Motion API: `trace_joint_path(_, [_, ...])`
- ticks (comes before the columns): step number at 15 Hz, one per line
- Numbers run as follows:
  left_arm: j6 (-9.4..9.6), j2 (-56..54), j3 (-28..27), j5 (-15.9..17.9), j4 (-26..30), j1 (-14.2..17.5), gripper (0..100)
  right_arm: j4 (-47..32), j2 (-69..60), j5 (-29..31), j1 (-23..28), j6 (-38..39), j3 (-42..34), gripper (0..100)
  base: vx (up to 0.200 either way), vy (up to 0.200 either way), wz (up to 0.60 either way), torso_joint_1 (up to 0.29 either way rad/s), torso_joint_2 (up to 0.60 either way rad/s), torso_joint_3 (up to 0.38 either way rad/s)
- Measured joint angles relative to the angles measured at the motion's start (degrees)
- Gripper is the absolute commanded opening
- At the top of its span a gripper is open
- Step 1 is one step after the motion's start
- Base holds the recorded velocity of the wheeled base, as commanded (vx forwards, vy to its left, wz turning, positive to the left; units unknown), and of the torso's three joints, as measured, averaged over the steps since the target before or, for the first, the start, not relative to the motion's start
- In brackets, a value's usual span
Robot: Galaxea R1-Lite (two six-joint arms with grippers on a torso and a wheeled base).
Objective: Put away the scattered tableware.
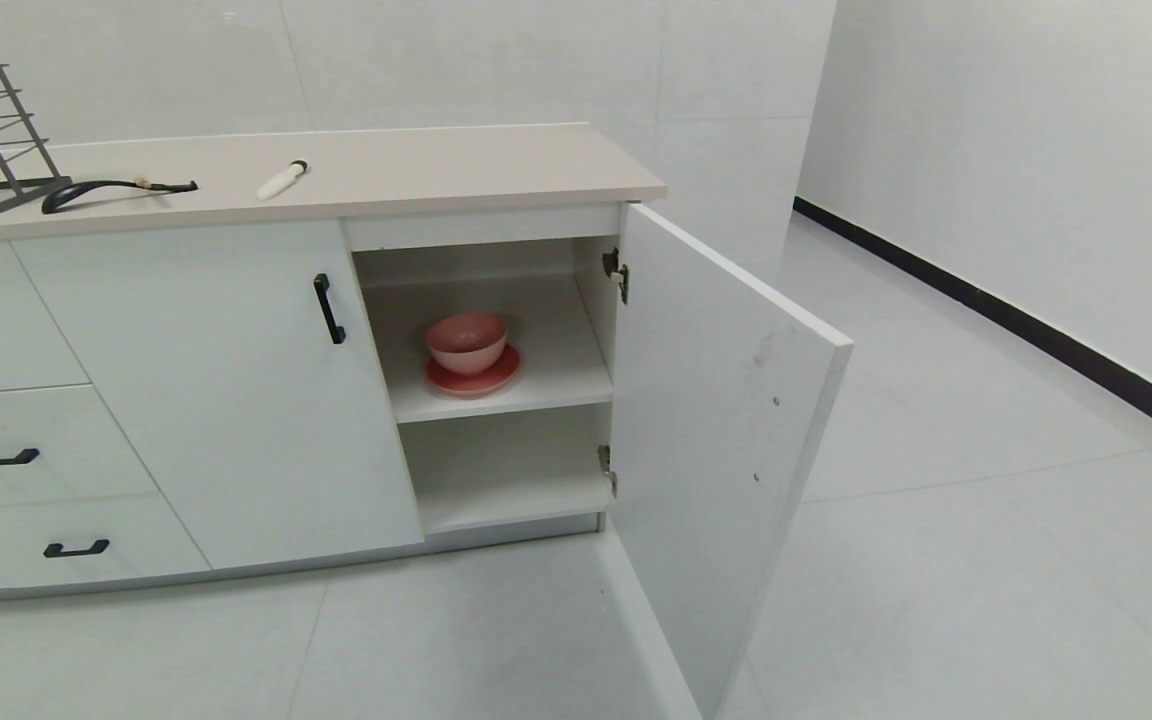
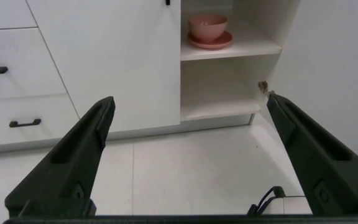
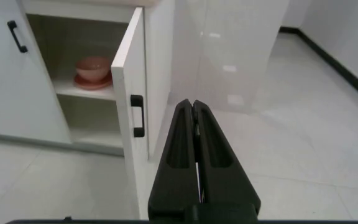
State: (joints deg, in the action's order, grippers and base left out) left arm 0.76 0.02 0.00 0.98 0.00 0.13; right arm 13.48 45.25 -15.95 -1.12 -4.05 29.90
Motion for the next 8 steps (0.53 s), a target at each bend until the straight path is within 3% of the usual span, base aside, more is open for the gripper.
trace_joint_path(8, [-0.05,0.00,0.00,-0.02,0.00,0.02,100,10.02,15.69,-6.08,-0.91,-0.27,0.13,0,0.000,0.000,0.00,0.000,0.00,0.000])
